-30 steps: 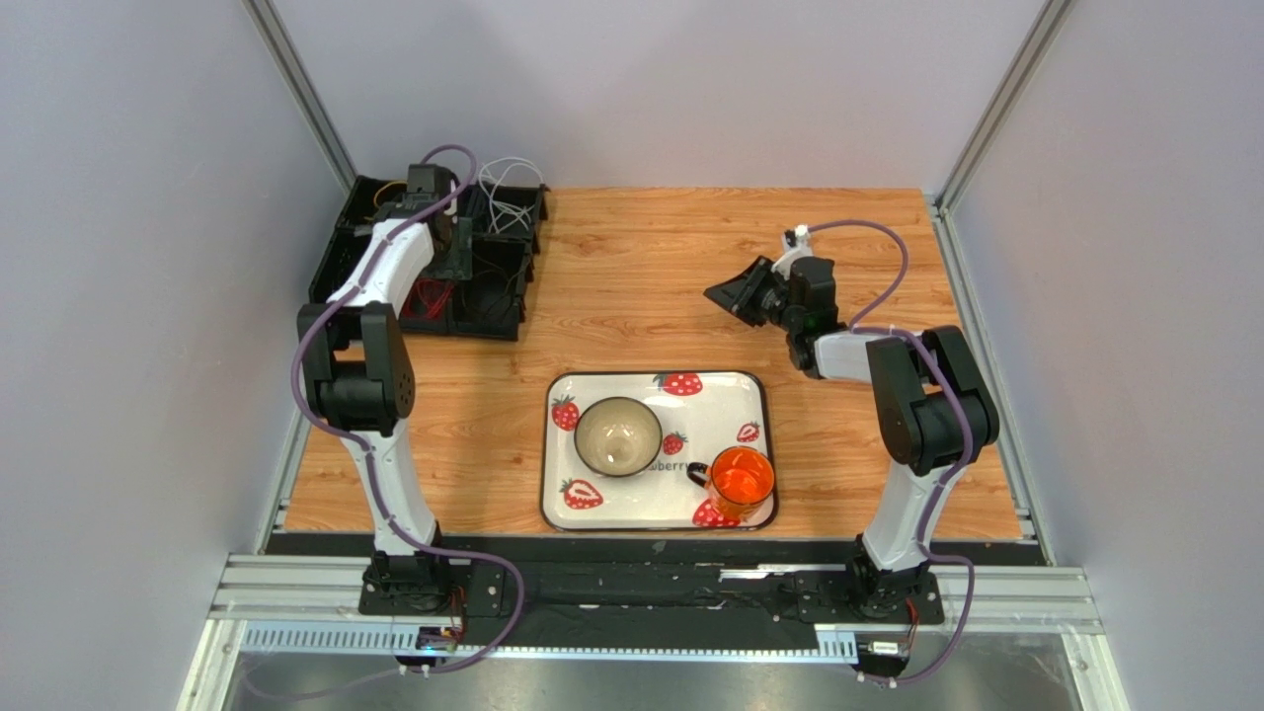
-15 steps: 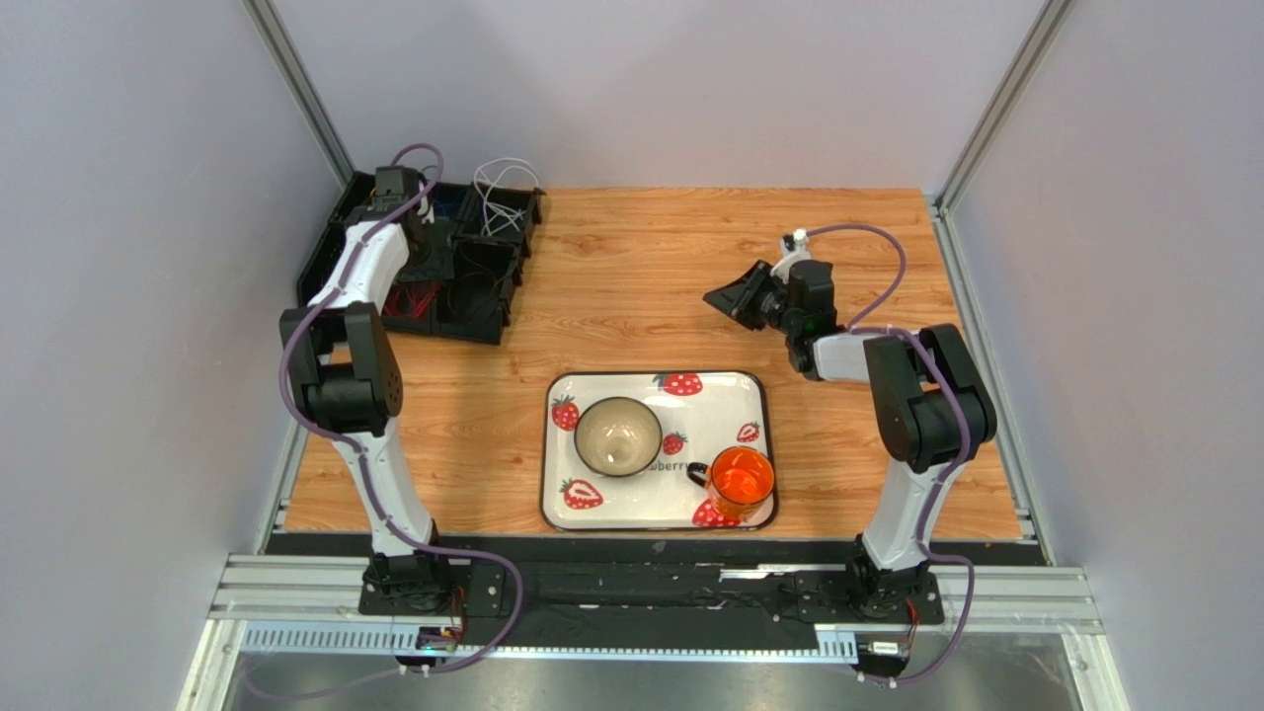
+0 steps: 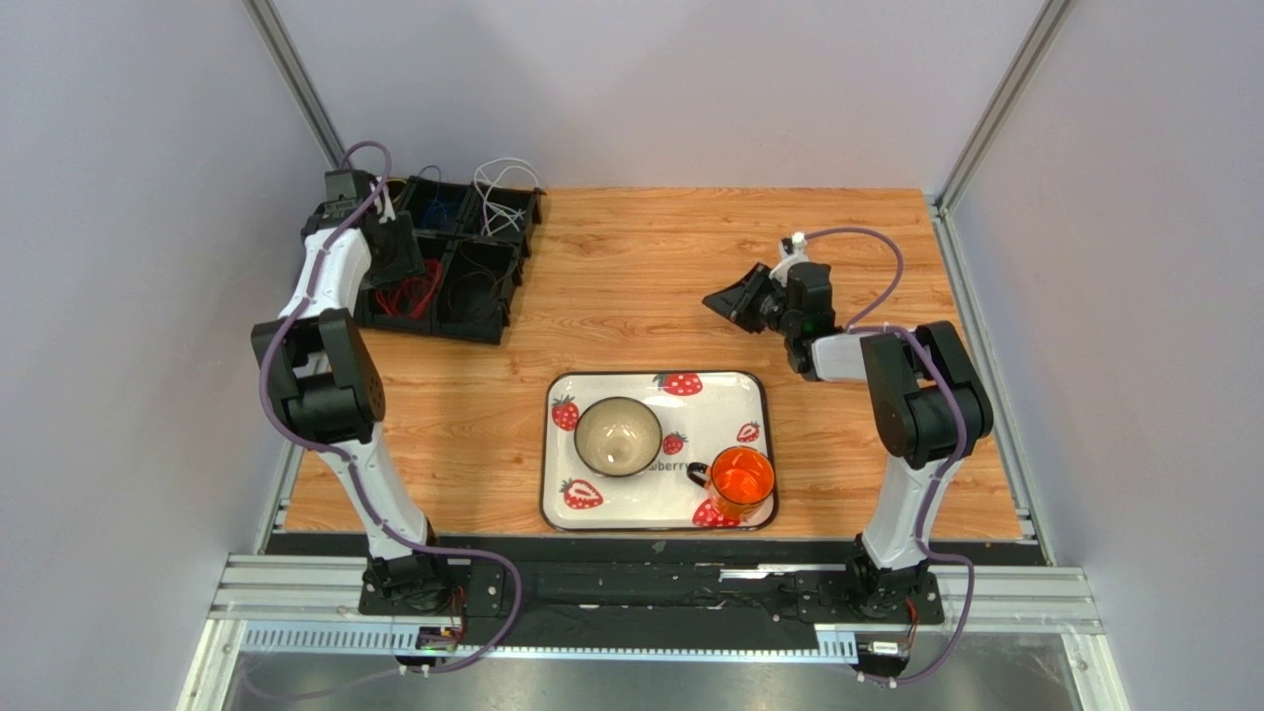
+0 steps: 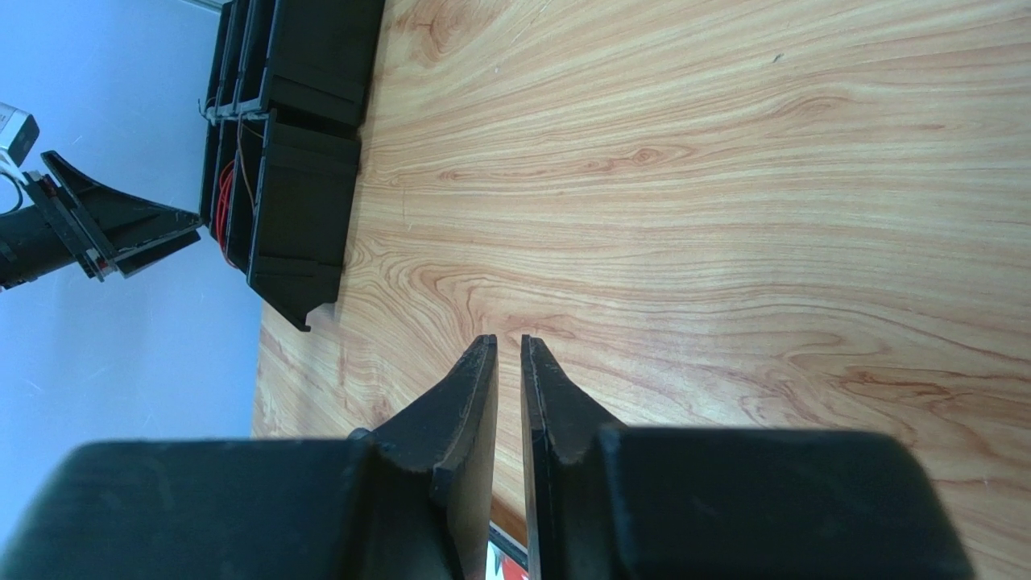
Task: Untangle the cables
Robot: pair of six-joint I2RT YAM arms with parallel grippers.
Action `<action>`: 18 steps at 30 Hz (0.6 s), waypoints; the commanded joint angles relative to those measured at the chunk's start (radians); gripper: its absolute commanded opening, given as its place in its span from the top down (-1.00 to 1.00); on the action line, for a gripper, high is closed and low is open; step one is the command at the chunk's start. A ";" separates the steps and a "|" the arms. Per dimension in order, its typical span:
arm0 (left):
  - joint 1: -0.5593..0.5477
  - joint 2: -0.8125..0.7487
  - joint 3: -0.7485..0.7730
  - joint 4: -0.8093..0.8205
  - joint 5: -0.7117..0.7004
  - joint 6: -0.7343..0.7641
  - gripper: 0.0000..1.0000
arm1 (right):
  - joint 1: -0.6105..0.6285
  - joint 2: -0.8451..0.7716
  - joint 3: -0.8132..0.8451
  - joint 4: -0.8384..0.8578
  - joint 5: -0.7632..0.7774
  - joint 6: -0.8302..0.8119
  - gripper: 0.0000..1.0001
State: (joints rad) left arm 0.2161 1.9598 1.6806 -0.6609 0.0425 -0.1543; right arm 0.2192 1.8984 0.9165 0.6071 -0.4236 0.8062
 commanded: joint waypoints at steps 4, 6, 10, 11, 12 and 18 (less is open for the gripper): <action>-0.001 -0.076 -0.019 0.049 0.046 -0.028 -0.16 | -0.006 0.004 0.005 0.063 -0.014 0.007 0.69; -0.004 -0.119 -0.062 0.082 0.083 -0.042 -0.24 | -0.006 -0.004 0.004 0.060 -0.010 0.001 0.68; -0.041 -0.260 -0.131 0.141 0.077 -0.074 -0.67 | -0.003 -0.022 -0.007 0.059 -0.001 -0.007 0.67; -0.050 -0.281 -0.153 0.145 0.071 -0.092 -0.81 | -0.001 -0.025 -0.014 0.059 0.005 -0.015 0.67; -0.058 -0.303 -0.162 0.145 0.082 -0.102 -0.98 | 0.003 -0.030 -0.019 0.057 0.008 -0.021 0.66; -0.089 -0.504 -0.295 0.167 0.224 -0.165 -0.98 | 0.068 -0.107 -0.056 0.034 0.043 -0.131 0.24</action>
State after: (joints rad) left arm 0.1413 1.5883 1.4528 -0.5343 0.1524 -0.2600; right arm 0.2386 1.8893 0.8829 0.6102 -0.4210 0.7765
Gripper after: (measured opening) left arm 0.990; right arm 0.337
